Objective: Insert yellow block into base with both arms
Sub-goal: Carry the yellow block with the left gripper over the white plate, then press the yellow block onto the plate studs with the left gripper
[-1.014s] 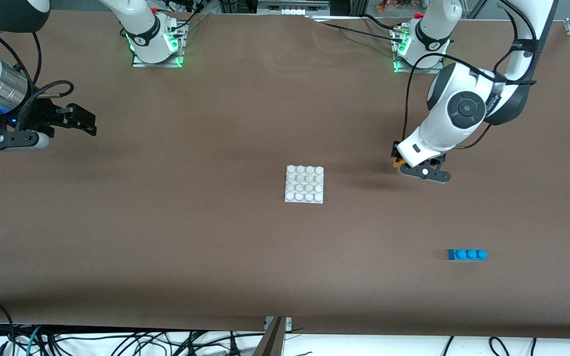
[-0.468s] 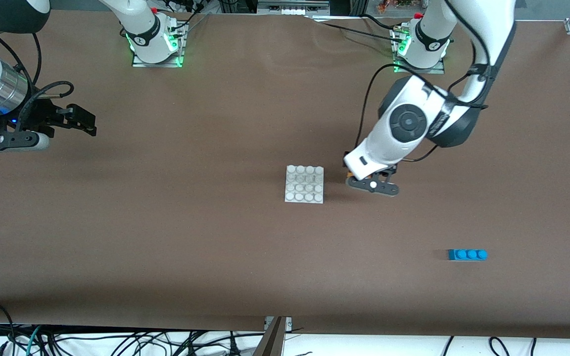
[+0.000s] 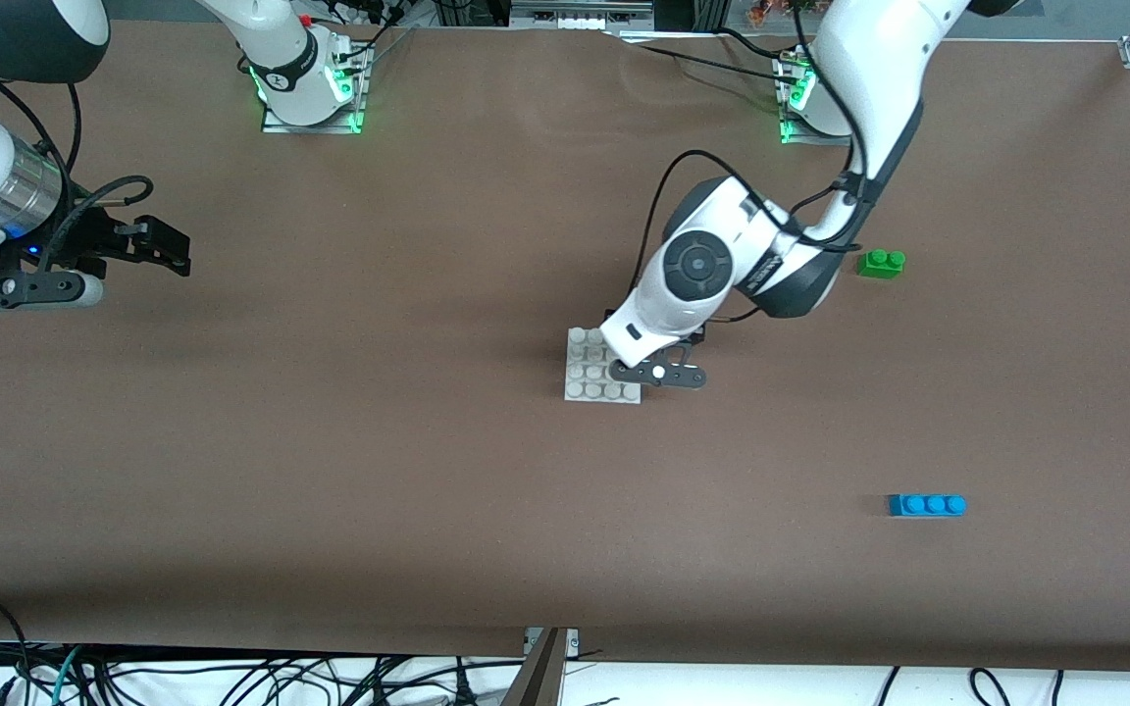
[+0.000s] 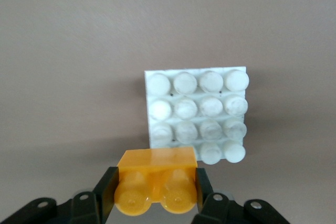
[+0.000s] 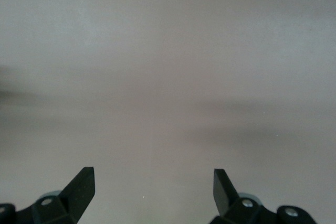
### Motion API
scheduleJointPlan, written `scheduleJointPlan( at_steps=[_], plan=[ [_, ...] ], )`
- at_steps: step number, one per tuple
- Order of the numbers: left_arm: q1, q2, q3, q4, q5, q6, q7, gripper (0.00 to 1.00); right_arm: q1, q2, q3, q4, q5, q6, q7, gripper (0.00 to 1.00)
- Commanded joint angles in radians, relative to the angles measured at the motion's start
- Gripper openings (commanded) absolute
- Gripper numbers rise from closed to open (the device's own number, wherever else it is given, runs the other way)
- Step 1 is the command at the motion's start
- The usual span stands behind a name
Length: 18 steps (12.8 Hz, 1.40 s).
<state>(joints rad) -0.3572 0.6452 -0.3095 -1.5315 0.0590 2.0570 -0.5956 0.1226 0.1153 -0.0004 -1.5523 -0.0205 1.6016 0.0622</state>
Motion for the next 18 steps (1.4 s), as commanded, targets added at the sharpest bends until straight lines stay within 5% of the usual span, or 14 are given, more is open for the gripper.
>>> scheduleJointPlan(
  at_steps=[1,4,18],
  plan=[
    [-0.087,0.056,0.064,0.080,0.022,-0.009,-0.078,0.28,0.005,0.012,0.002,0.021,-0.018,0.008,-0.013,1.00],
    [-0.184,0.099,0.148,0.131,0.019,-0.008,-0.111,0.28,0.005,0.021,0.002,0.021,-0.030,0.008,-0.013,1.00],
    [-0.215,0.157,0.152,0.142,0.062,0.049,-0.141,0.27,0.019,0.046,-0.001,0.021,-0.058,0.032,-0.012,1.00]
  ],
)
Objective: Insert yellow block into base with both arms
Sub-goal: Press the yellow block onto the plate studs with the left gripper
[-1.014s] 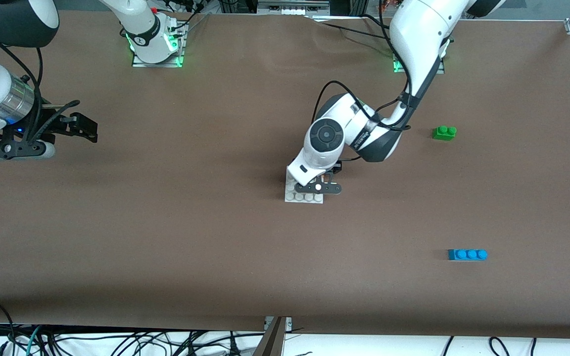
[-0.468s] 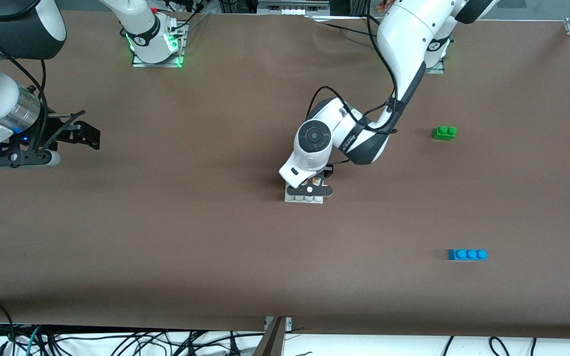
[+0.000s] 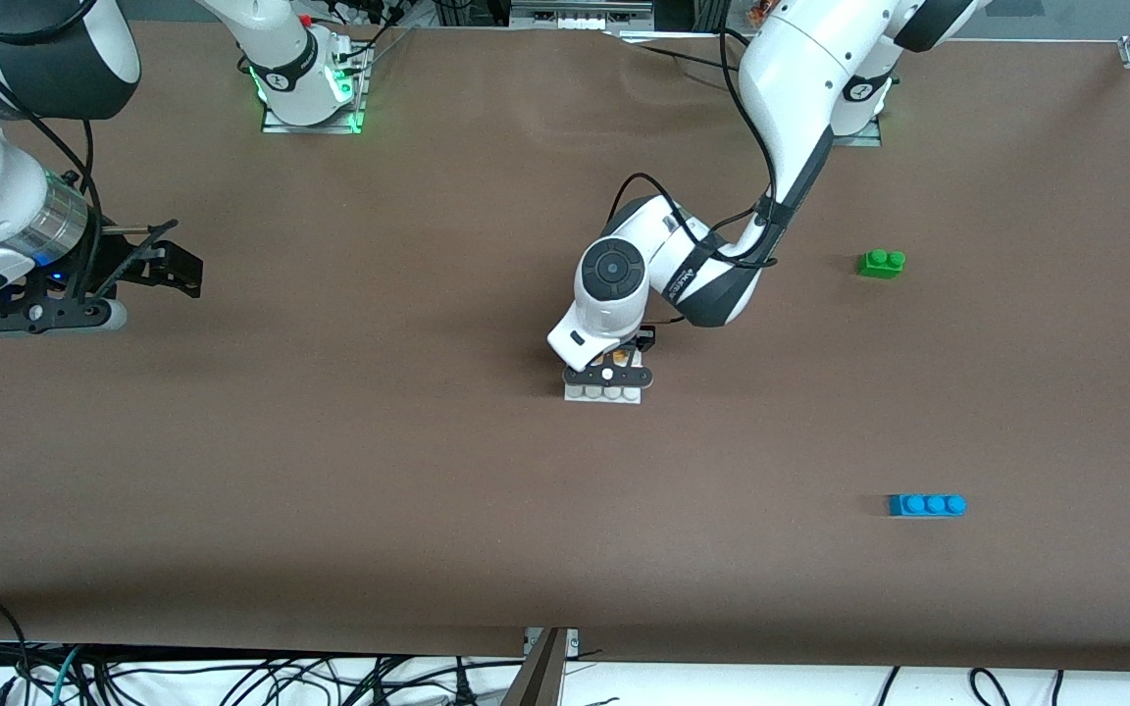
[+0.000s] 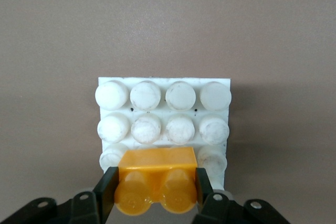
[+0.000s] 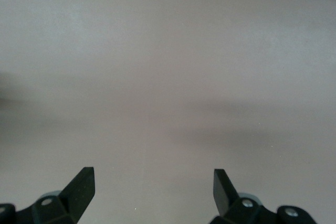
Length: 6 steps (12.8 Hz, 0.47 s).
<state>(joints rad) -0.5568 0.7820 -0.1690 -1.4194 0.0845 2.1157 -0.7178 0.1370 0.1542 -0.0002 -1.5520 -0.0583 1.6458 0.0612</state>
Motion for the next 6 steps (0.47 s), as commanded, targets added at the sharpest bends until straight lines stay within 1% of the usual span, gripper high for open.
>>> scheduleJointPlan(
  at_steps=[1,6],
  plan=[
    [-0.015,0.020,0.011,0.030,0.038,-0.010,-0.019,0.27,0.004,0.005,-0.001,0.021,-0.035,-0.014,-0.012,1.00],
    [-0.006,0.036,0.011,0.028,0.044,-0.010,-0.003,0.27,0.027,-0.001,0.002,0.021,-0.100,-0.014,-0.006,1.00]
  ],
)
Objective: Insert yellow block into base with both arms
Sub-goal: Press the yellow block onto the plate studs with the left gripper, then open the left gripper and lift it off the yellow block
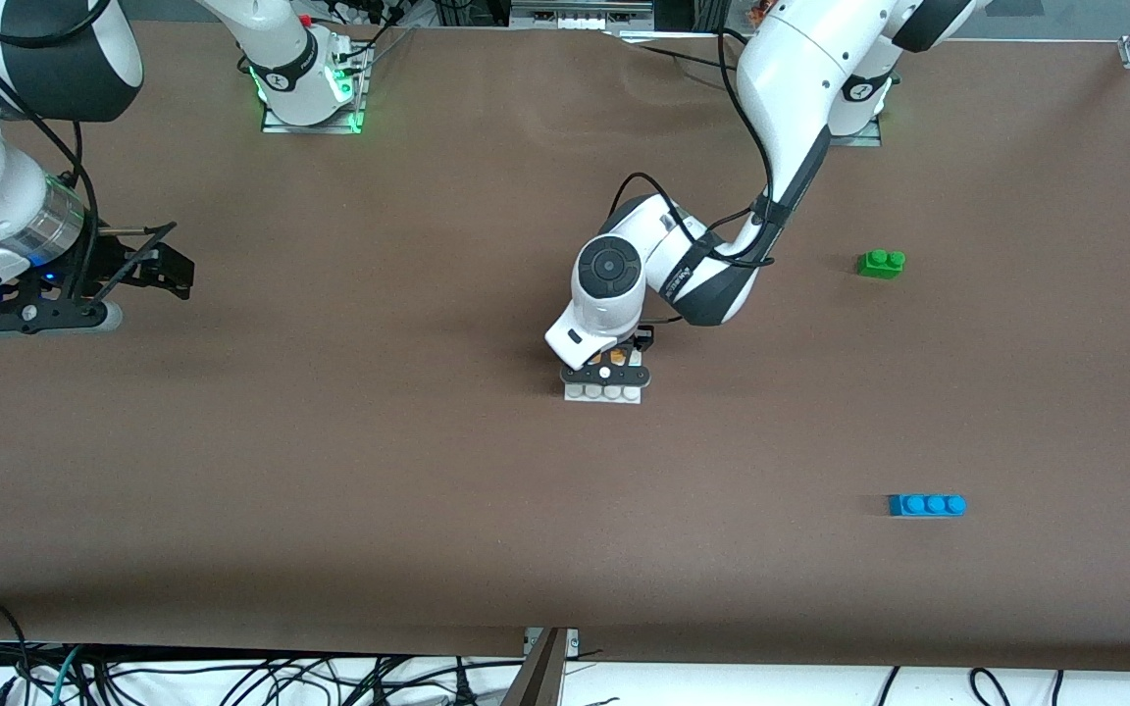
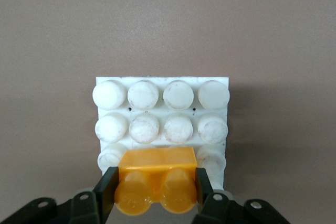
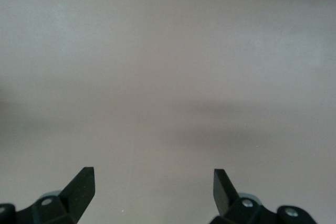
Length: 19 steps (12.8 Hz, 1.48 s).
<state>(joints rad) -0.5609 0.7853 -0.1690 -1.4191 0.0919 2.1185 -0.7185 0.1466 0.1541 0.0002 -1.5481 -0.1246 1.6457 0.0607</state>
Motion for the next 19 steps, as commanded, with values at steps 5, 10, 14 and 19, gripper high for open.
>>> scheduleJointPlan(
  at_steps=[5,10,14,19],
  plan=[
    [-0.004,0.043,0.009,0.026,0.038,0.000,0.002,0.27,0.042,-0.001,0.001,0.020,-0.033,-0.004,0.002,1.00],
    [0.001,0.019,0.009,0.032,0.029,-0.017,-0.007,1.00,0.041,0.002,0.001,0.037,-0.023,0.003,0.005,1.00],
    [0.026,-0.076,-0.001,0.034,0.020,-0.133,-0.004,1.00,0.041,0.001,0.001,0.039,-0.018,0.013,0.007,1.00],
    [0.102,-0.314,0.003,0.037,0.008,-0.369,0.008,1.00,0.039,-0.001,0.000,0.037,0.006,0.042,0.007,1.00]
  ],
)
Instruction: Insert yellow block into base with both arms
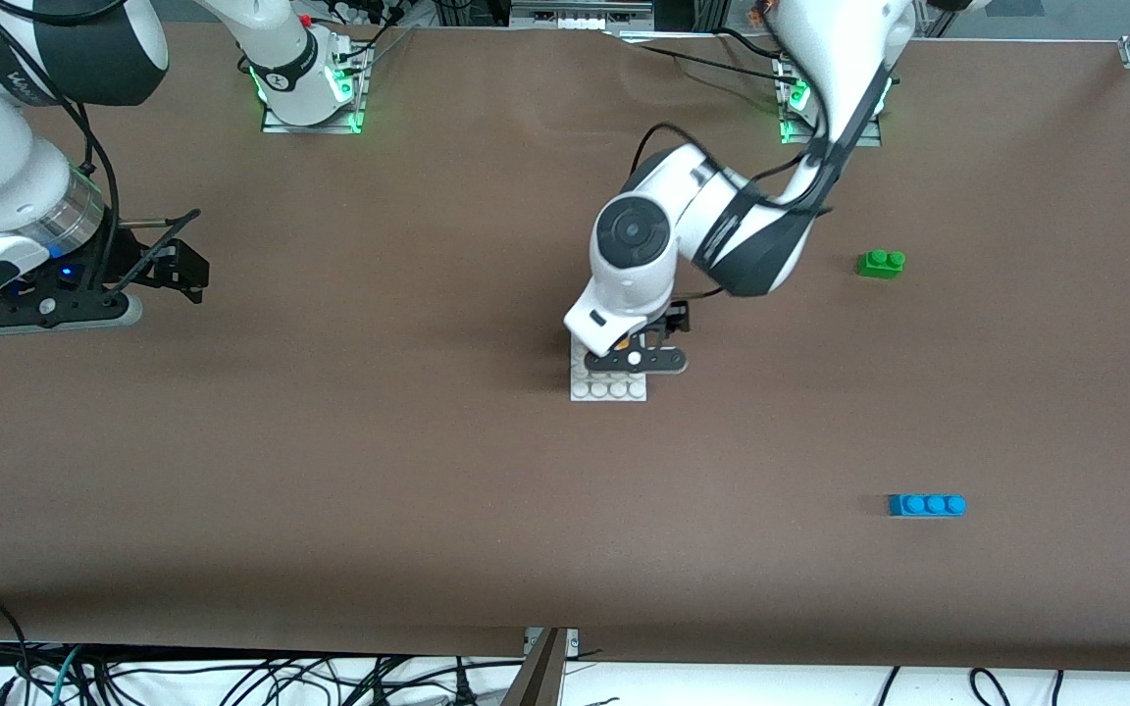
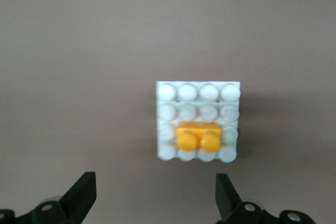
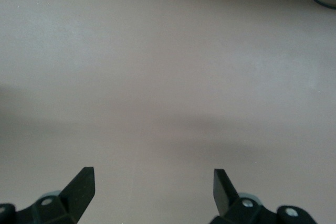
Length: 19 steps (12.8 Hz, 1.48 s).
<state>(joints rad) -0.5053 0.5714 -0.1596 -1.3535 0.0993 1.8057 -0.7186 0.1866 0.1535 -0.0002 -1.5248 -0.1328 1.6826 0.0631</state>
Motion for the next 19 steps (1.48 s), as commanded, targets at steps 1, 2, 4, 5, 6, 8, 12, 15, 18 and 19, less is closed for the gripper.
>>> scheduleJointPlan(
  at_steps=[1,2,4,5,6,8,12,15,18,19],
  plan=[
    [0.073,-0.144,-0.005,-0.029,-0.003,-0.086,0.025,1.00,-0.001,-0.003,0.000,0.014,0.030,0.005,0.004,1.00],
    [0.111,-0.177,-0.009,-0.027,-0.006,-0.103,0.057,1.00,-0.001,-0.006,-0.004,0.014,0.073,0.003,0.006,1.00],
    [0.199,-0.238,-0.005,-0.026,-0.048,-0.169,0.166,1.00,-0.004,-0.012,-0.009,0.012,0.111,-0.009,0.006,1.00],
    [0.243,-0.281,-0.003,-0.027,-0.096,-0.186,0.253,1.00,-0.004,-0.015,-0.009,0.011,0.113,-0.017,0.007,1.00],
    [0.284,-0.318,-0.005,-0.047,-0.107,-0.219,0.318,1.00,-0.004,-0.017,-0.007,0.008,0.113,-0.024,0.007,1.00],
    [0.347,-0.433,0.002,-0.171,-0.107,-0.217,0.425,1.00,-0.004,-0.017,-0.007,0.005,0.113,-0.044,0.006,1.00],
    [0.501,-0.568,0.000,-0.332,-0.092,-0.186,0.545,1.00,-0.006,-0.034,-0.012,-0.021,0.114,-0.063,0.004,1.00],
    [0.527,-0.639,0.055,-0.447,-0.093,-0.085,0.613,1.00,-0.006,-0.034,-0.032,-0.021,0.114,-0.064,0.000,1.00],
    [0.506,-0.621,0.115,-0.447,-0.102,-0.040,0.712,1.00,-0.006,-0.034,-0.032,-0.021,0.116,-0.064,0.003,1.00],
    [0.499,-0.610,0.121,-0.438,-0.096,-0.043,0.712,1.00,-0.006,-0.034,-0.032,-0.021,0.116,-0.063,0.003,1.00]
  ],
)
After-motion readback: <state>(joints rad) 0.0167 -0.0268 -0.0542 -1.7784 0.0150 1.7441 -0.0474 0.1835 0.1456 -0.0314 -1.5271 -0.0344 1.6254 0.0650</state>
